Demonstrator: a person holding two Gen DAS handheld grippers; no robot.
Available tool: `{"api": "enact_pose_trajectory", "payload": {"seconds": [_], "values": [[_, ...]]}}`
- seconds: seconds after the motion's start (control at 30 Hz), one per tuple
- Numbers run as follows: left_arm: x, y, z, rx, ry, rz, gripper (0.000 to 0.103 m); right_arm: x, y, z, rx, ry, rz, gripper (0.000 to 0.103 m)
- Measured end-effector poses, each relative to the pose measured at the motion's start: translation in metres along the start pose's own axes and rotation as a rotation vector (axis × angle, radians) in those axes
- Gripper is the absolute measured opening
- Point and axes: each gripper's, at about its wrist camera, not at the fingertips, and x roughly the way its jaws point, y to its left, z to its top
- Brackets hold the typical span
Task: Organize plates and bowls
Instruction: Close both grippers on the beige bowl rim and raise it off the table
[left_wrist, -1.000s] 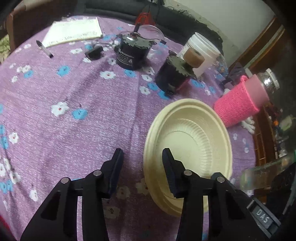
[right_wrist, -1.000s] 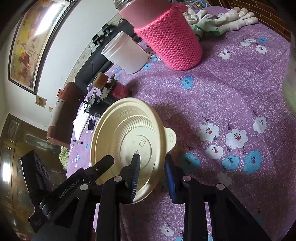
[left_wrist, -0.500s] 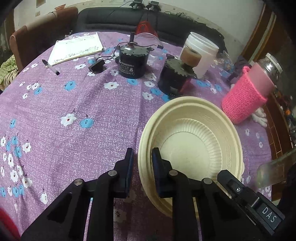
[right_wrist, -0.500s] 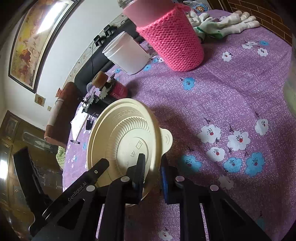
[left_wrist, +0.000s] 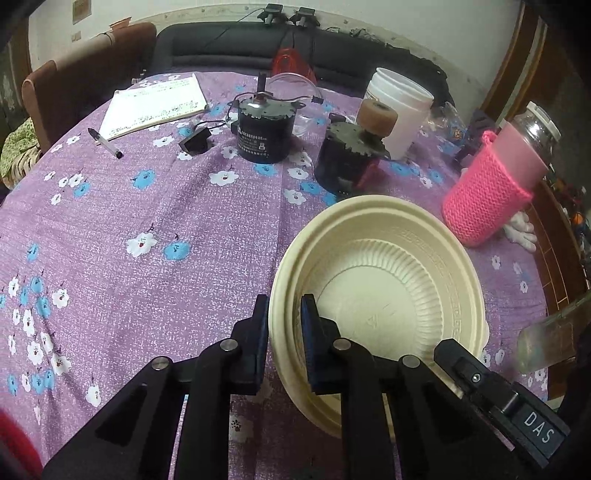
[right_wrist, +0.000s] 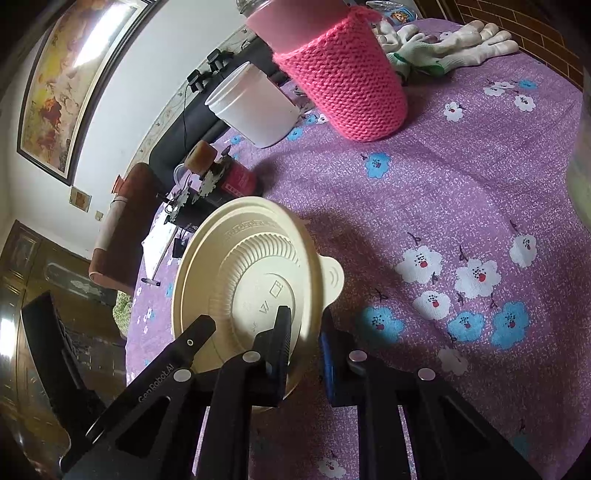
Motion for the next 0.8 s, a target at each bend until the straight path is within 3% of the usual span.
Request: {"api": "enact_pose_trajectory", "payload": {"seconds": [0.8], "values": [[-0.008,-0.001,0.002,-0.004,-0.021,0.003,0.014,-0.011,0.006,-0.001,-0.016,-0.014,0.003,0.015]]}}
